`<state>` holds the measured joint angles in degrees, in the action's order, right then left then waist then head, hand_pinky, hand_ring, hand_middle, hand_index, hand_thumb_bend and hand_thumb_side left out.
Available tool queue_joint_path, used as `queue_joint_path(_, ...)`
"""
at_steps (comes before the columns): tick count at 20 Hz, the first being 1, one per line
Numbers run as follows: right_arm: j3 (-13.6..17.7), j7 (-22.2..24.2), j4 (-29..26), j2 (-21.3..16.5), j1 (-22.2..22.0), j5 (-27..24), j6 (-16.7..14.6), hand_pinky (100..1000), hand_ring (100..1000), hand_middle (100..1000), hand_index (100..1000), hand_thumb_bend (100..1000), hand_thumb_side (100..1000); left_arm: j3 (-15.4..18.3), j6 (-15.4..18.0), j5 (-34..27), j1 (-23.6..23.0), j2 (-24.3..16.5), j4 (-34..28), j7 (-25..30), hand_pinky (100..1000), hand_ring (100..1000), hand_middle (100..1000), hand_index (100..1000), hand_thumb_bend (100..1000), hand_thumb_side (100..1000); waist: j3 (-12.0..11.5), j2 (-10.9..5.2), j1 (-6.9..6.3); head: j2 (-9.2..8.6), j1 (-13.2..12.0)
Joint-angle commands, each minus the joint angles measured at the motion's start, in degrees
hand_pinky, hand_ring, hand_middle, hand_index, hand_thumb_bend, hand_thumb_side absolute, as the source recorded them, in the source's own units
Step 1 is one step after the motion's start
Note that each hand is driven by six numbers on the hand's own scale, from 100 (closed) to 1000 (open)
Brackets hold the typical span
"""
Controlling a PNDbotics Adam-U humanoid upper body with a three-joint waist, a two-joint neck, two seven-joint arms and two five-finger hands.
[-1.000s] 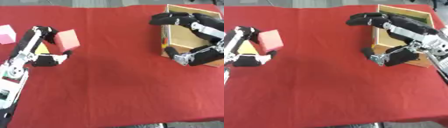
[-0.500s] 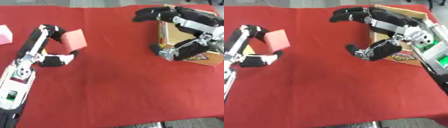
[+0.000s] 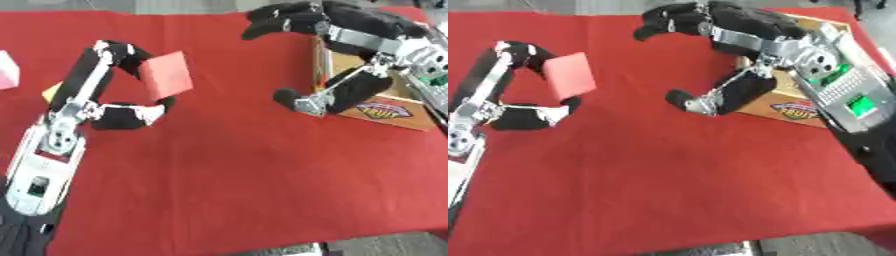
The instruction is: Pick up the objects with one hand, pass them to the other hand, and then place them into the box on the other side of the table.
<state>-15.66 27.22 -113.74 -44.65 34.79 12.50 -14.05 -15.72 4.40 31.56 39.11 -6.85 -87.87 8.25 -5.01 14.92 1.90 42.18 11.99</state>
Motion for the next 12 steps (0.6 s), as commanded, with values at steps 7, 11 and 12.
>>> queue_joint_path(7, -0.2, -0.9, -0.8, 0.1, 1.5, 3.3, 2.1, 931, 1000, 809, 952, 330, 244, -0.5, 1.1, 0.4, 2.4, 3.4, 1.0, -0.8, 608, 522, 375, 488, 100, 100, -0.6, -0.73, 0.33, -0.83, 1.6)
queue_joint_path(11, -0.3, -1.2, -0.8, 0.5, 1.9, 3.7, 4.3, 933, 1000, 810, 952, 328, 224, -1.1, 1.3, 0.1, 2.8, 4.9, 1.4, -0.7, 607, 521, 373, 487, 100, 100, -0.8, -0.64, 0.31, -0.83, 2.4)
queue_joint_path(12, -0.3, -1.4, -0.7, 0.6, 2.0, 3.8, 4.9, 934, 1000, 810, 950, 332, 226, -1.3, 1.3, 0.1, 2.9, 5.3, 1.5, -0.7, 606, 521, 373, 487, 100, 100, -0.9, -0.61, 0.31, -0.82, 2.5)
